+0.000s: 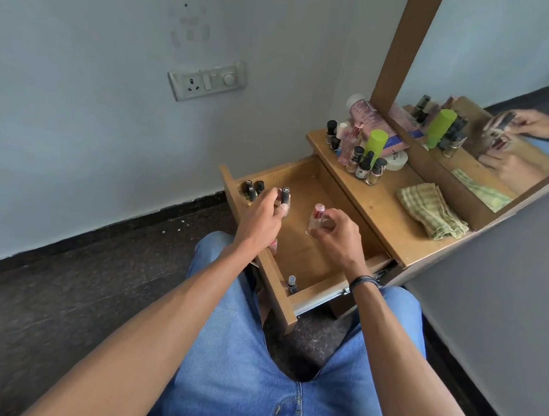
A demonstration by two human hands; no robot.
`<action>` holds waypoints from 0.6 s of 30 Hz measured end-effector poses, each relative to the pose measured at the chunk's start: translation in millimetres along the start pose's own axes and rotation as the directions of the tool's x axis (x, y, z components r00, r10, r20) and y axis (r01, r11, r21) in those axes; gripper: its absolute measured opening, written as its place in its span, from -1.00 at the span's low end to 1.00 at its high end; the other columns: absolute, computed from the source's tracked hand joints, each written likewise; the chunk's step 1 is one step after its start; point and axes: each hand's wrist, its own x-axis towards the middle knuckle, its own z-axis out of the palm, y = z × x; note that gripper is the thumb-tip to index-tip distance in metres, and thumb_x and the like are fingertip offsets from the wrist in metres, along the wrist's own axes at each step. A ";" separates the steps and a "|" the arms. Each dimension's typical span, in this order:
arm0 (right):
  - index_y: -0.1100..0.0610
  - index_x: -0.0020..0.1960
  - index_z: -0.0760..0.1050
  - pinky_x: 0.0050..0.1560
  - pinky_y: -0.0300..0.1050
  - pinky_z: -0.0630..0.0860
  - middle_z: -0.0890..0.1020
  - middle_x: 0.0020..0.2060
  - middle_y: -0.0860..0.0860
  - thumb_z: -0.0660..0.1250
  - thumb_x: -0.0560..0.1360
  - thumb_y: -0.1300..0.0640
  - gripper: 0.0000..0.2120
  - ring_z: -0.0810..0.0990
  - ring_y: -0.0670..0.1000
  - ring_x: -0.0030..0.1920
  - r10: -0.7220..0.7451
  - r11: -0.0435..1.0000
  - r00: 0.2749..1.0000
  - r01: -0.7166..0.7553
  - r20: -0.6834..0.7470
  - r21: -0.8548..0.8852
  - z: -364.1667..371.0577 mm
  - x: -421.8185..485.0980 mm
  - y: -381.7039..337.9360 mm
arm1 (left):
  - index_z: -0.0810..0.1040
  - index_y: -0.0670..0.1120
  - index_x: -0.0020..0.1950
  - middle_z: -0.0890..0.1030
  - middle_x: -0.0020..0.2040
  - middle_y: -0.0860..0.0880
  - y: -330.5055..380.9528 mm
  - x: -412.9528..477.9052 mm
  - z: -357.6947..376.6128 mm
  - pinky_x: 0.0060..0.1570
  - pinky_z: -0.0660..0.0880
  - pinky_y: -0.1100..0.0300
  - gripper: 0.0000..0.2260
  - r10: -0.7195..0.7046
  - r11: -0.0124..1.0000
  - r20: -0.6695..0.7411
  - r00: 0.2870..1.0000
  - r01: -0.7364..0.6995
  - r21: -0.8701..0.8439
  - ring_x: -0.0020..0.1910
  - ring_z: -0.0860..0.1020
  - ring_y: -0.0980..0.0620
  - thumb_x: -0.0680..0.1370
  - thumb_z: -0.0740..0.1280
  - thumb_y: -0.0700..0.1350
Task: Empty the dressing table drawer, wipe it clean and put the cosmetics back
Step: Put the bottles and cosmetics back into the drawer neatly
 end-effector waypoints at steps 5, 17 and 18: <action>-0.07 -0.10 0.53 -0.09 -0.08 0.48 0.62 -0.09 -0.03 0.49 0.46 0.15 -0.83 0.62 0.05 -0.05 0.019 0.994 0.998 -0.012 0.059 -0.111 9.1 9.0 2.3 | 0.47 -0.14 0.17 0.55 0.18 -0.06 -5.0 2.3 6.7 0.10 0.52 -0.04 -0.86 -0.047 0.998 -0.100 0.994 0.042 -0.053 0.11 0.55 -0.06 0.68 0.21 -0.11; 0.05 0.02 0.62 0.02 -0.09 0.56 0.66 -0.06 -0.05 0.51 0.46 0.23 -0.82 0.63 -0.01 -0.03 0.088 0.996 0.994 -0.087 0.069 -0.020 23.5 27.1 18.4 | 0.39 -0.09 0.19 0.57 0.11 -0.02 -15.4 4.1 21.3 -0.26 0.57 0.06 -0.87 0.118 0.926 -0.116 0.986 -0.067 0.371 -0.05 0.63 -0.04 0.68 0.21 -0.09; 0.04 0.03 0.62 0.00 -0.11 0.55 0.65 -0.06 -0.06 0.51 0.46 0.23 -0.81 0.63 -0.02 -0.03 0.084 0.996 0.994 -0.083 0.070 -0.020 24.8 27.2 18.2 | 0.39 -0.08 0.20 0.57 0.12 -0.02 -16.0 4.4 21.2 -0.25 0.57 0.06 -0.87 0.110 0.927 -0.120 0.987 -0.059 0.370 -0.05 0.63 -0.04 0.68 0.21 -0.09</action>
